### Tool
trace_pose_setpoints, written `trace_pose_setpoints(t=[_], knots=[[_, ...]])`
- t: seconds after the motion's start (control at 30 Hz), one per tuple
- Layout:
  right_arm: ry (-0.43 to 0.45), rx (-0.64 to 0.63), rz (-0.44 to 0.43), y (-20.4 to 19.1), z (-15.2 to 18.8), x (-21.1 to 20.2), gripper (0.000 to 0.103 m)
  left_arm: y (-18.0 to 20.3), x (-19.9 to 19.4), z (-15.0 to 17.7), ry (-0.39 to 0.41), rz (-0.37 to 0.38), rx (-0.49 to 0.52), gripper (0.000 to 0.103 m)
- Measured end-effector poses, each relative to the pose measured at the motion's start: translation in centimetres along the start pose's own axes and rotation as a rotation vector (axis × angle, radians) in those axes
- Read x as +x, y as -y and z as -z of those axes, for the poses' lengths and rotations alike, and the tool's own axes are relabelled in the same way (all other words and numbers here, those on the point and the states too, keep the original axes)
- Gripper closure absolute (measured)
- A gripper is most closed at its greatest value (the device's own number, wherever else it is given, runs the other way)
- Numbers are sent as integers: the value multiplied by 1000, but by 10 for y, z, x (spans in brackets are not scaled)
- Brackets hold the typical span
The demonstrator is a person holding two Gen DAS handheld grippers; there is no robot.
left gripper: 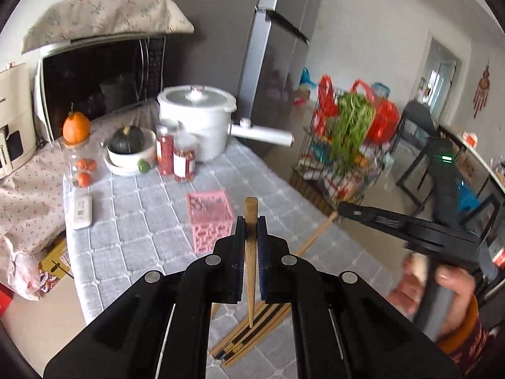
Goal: Organize utensils
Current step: 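Open the left tool over the pink basket while the right tool carries its chopstick there, then open the right tool to drop its chopstick into the pink basket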
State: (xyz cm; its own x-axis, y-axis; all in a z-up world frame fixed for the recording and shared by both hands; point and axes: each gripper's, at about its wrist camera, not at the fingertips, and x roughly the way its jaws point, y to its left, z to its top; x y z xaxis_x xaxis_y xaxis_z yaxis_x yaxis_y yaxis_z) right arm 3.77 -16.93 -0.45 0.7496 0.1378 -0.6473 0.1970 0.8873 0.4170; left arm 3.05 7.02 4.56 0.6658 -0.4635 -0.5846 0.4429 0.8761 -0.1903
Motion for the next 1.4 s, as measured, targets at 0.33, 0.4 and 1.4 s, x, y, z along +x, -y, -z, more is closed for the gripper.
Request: trace_pose_setpoints(t=[0.33,0.4,1.4], knots=[[218,76,-129,-5,-73,-59,98,-18,-4,-73,198,-86,-133,97],[226,86,-151,-7,-80,-57,98,-27,-1,-88,247,-119,-169,97],[28,5,-67,-75,-103,91,66,-103,40,-67,185,-200,-375,64]])
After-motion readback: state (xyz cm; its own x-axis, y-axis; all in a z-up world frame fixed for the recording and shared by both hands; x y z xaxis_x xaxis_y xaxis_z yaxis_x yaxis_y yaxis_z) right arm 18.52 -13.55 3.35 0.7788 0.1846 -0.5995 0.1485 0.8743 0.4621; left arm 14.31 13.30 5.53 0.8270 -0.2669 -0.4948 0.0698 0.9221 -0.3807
